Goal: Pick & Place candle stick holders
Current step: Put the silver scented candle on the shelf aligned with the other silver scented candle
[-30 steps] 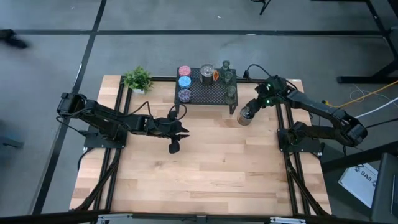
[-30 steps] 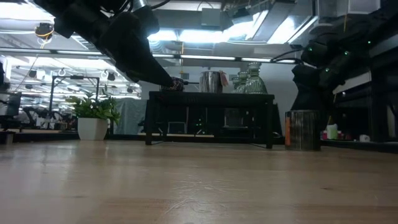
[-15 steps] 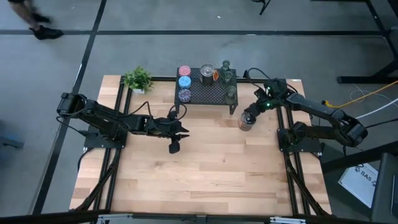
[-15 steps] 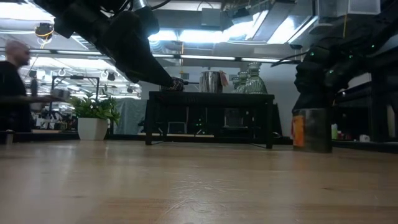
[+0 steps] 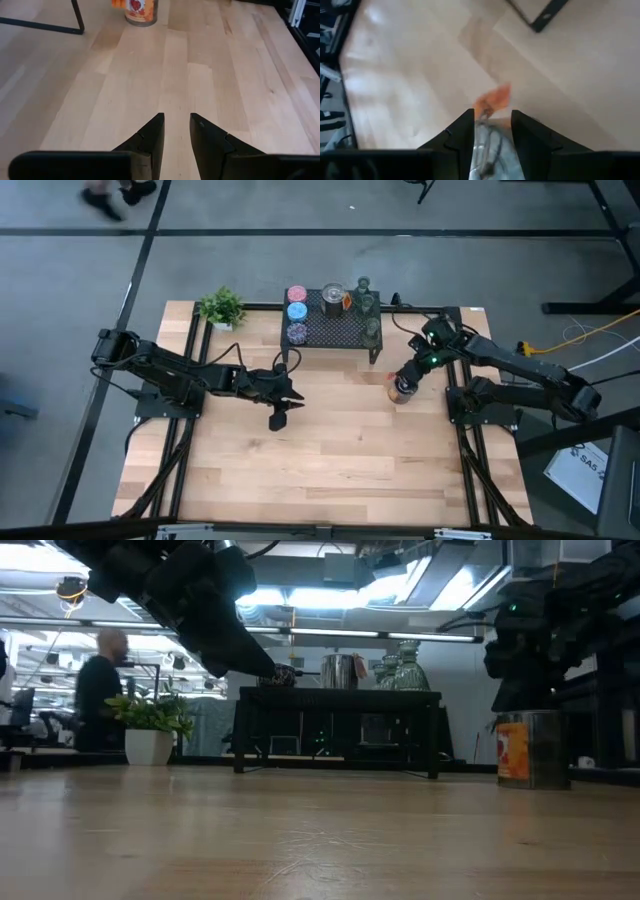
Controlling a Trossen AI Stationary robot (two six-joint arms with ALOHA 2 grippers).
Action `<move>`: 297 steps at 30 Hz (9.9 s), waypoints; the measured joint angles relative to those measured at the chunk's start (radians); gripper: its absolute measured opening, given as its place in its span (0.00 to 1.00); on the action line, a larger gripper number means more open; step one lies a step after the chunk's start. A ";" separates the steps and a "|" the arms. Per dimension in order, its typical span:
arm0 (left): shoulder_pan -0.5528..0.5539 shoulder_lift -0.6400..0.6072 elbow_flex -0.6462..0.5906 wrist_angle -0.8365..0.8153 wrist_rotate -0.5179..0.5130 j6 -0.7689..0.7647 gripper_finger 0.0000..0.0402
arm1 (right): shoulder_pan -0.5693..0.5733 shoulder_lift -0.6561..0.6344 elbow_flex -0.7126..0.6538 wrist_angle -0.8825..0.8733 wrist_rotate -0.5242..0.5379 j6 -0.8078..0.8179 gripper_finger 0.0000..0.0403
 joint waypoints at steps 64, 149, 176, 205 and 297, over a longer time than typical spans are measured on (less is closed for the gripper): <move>-0.002 0.000 0.000 0.000 0.000 0.093 0.21 | 0.719 0.204 0.414 -0.856 0.611 -0.213 0.33; -0.003 0.000 0.000 0.000 0.003 0.091 0.21 | 0.706 0.670 0.414 0.381 0.578 -0.569 0.33; -0.003 0.000 0.000 0.019 0.009 0.078 0.22 | 0.818 0.182 0.221 0.314 0.460 -0.477 0.33; -0.002 0.000 0.148 -0.075 -0.048 0.215 0.32 | 0.880 -0.066 -0.377 1.138 0.514 -0.373 0.33; -0.015 0.443 0.481 -0.341 -0.109 0.465 0.02 | 0.704 -0.589 -0.449 0.536 0.556 -0.433 0.33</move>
